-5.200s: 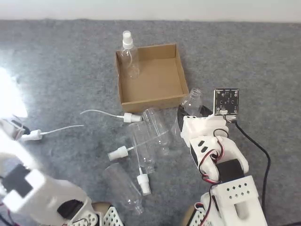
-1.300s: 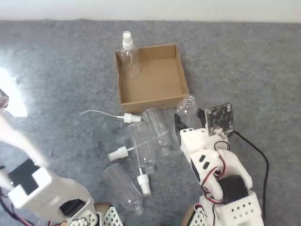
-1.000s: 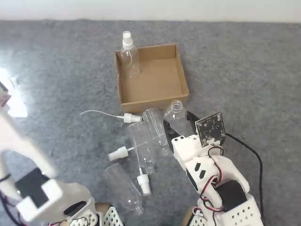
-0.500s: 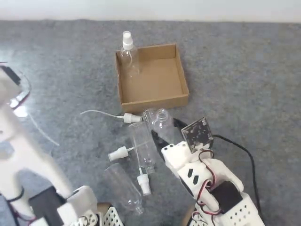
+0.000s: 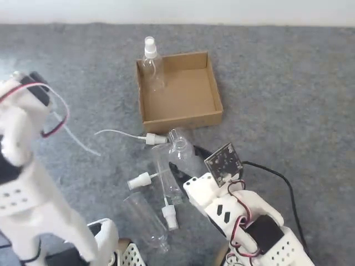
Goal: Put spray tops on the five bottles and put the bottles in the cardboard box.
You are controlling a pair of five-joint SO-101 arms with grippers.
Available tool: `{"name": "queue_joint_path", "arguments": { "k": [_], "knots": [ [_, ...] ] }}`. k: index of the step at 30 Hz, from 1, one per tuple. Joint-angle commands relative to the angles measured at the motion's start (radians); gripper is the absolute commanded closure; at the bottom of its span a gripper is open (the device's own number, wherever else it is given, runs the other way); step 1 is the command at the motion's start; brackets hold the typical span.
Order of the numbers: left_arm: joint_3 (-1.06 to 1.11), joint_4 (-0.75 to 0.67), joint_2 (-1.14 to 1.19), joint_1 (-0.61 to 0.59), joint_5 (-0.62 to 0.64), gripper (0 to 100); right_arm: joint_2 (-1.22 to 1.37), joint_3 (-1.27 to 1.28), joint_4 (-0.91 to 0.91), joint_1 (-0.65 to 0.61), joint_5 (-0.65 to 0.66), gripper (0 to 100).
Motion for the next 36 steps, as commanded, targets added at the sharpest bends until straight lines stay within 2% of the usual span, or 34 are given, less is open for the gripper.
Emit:
{"name": "queue_joint_path", "arguments": {
  "k": [1, 5, 14, 21, 29, 36],
  "knots": [
    [-0.005, 0.015, -0.068, 0.071, 0.080, 99, -0.025, -0.011, 0.025, -0.056, 0.014, 94.6],
    [-0.005, 0.002, -0.084, 0.130, 0.114, 99, -0.025, -0.011, 0.024, -0.073, 0.014, 94.6],
    [-0.005, -0.015, -0.101, 0.292, 0.114, 99, -0.025, -0.009, 0.024, -0.114, 0.014, 94.6],
    [0.001, -0.037, -0.130, 0.373, 0.110, 99, -0.025, 0.017, 0.013, -0.142, 0.014, 94.6],
    [0.189, -0.166, -0.140, 0.477, 0.112, 99, -0.025, 0.020, 0.013, -0.185, 0.015, 94.6],
    [0.214, -0.198, -0.140, 0.539, 0.112, 99, -0.025, 0.021, 0.013, -0.185, 0.078, 94.6]
  ]
}}
